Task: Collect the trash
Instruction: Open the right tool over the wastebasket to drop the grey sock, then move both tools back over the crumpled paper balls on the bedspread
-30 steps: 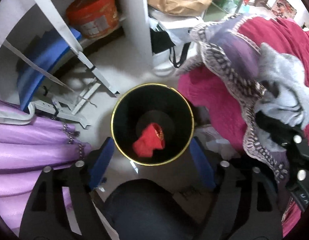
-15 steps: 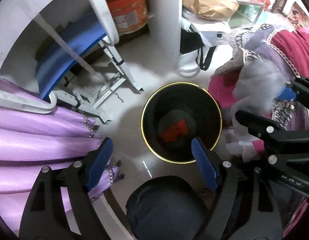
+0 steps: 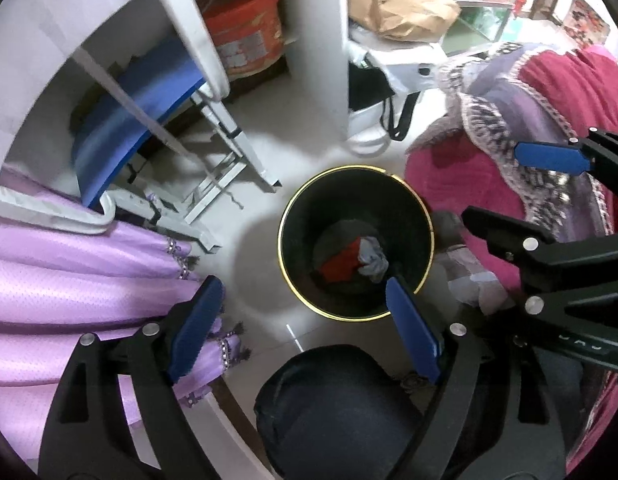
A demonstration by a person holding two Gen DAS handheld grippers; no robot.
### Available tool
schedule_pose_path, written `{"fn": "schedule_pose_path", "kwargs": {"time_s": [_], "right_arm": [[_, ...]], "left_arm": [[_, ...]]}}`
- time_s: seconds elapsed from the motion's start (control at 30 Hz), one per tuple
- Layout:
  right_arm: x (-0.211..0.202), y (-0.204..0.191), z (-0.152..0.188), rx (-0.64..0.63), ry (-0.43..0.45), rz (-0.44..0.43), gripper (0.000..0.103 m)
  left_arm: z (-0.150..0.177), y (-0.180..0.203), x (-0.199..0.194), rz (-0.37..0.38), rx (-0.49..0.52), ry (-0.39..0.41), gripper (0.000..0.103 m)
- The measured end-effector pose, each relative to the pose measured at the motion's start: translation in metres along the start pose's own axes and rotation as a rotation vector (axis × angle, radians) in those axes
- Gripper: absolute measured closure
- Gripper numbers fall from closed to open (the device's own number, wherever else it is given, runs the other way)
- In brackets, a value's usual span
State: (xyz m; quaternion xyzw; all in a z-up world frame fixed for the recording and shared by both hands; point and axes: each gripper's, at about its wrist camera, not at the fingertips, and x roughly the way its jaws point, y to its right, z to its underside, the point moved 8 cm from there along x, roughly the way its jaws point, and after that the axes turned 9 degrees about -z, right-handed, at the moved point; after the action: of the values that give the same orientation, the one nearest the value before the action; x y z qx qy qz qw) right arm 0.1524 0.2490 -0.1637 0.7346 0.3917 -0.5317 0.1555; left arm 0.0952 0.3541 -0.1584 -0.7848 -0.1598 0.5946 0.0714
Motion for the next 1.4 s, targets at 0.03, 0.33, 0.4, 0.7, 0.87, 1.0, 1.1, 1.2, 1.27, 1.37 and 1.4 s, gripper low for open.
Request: {"fn": "schedule_pose_path", "kwargs": {"time_s": [0.03, 0.33, 0.4, 0.7, 0.87, 1.0, 1.1, 1.2, 1.27, 1.37, 1.4], "right_arm": [[-0.004, 0.003, 0.003, 0.016, 0.002, 0.005, 0.036], [-0.048, 0.023, 0.028, 0.106, 0.068, 0.098, 0.036], [-0.058, 0.028, 0.035, 0.122, 0.079, 0.126, 0.036], [-0.108, 0.051, 0.073, 0.248, 0.152, 0.188, 0.031], [-0.138, 0.066, 0.097, 0.309, 0.191, 0.235, 0.031], [-0.159, 0.078, 0.124, 0.356, 0.207, 0.288, 0.031], [-0.172, 0.088, 0.144, 0.400, 0.212, 0.319, 0.031], [-0.183, 0.097, 0.165, 0.445, 0.216, 0.348, 0.031], [-0.193, 0.100, 0.177, 0.470, 0.226, 0.363, 0.031], [-0.214, 0.106, 0.197, 0.501, 0.249, 0.414, 0.031], [-0.221, 0.108, 0.203, 0.511, 0.256, 0.426, 0.031]], "left_arm": [[0.000, 0.003, -0.004, 0.001, 0.008, 0.008, 0.021], [0.003, 0.029, -0.035, -0.008, 0.100, 0.069, 0.021], [0.003, 0.035, -0.042, -0.006, 0.119, 0.084, 0.021], [0.001, 0.078, -0.078, 0.029, 0.216, 0.145, 0.021], [0.003, 0.109, -0.100, 0.058, 0.278, 0.180, 0.021], [0.008, 0.135, -0.117, 0.087, 0.330, 0.210, 0.021], [0.012, 0.152, -0.128, 0.107, 0.368, 0.228, 0.021], [0.017, 0.170, -0.140, 0.123, 0.404, 0.244, 0.021], [0.020, 0.181, -0.147, 0.131, 0.427, 0.257, 0.021], [0.028, 0.201, -0.162, 0.149, 0.471, 0.283, 0.021], [0.031, 0.206, -0.167, 0.153, 0.482, 0.290, 0.021]]}}
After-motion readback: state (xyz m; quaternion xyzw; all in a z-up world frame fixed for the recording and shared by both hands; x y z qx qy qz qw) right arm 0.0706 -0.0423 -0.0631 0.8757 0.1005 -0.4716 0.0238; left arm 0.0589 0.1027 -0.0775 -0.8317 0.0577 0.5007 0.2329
